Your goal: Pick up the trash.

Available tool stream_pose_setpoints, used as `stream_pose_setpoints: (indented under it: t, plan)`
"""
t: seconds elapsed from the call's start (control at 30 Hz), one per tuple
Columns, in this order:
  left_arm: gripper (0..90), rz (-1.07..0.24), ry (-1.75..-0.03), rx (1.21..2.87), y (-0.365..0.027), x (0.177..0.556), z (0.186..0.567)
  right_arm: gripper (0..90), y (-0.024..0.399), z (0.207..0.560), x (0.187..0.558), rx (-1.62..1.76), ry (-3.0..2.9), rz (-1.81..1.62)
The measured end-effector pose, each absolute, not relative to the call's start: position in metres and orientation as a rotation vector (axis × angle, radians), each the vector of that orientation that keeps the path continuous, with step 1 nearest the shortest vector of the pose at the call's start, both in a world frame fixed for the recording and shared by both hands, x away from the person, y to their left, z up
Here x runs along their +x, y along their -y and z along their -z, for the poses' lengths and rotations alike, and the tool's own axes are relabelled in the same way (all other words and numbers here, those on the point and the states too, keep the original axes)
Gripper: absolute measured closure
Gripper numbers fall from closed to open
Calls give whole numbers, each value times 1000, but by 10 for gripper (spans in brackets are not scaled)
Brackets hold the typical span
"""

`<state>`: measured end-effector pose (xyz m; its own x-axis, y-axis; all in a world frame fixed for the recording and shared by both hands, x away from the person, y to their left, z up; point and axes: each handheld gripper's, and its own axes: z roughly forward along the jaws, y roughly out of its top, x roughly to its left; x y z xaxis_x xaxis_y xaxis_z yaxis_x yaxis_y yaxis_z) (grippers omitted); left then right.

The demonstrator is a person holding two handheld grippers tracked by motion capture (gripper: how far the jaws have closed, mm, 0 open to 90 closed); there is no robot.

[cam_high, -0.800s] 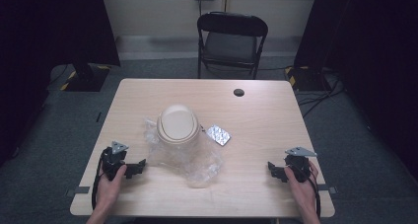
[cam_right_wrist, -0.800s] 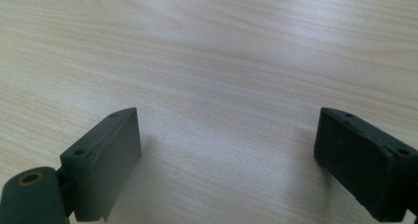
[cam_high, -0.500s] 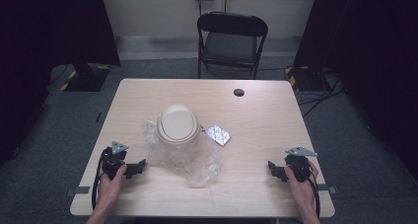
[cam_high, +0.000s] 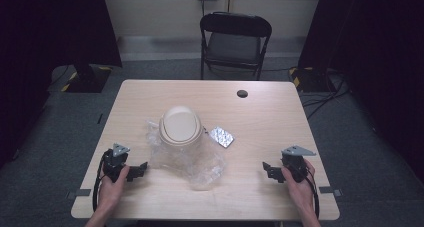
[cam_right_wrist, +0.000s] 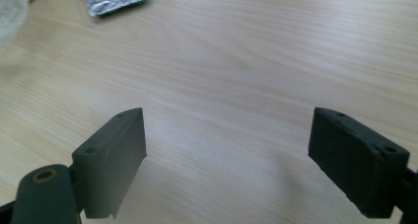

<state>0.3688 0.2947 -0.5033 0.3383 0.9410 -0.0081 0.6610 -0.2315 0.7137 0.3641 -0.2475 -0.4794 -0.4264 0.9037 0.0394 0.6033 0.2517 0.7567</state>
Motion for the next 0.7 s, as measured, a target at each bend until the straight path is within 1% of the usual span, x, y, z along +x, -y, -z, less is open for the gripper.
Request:
stream_pose_setpoints:
  t: [0.27, 0.7]
  plan:
    - [0, -578, -1398, 1981, -295, 369, 503, 136, 216, 466, 370, 1315, -2162, -1097]
    - [0, -578, -1398, 1982, -295, 369, 503, 135, 185, 451, 379, 1260, -2197, -1177]
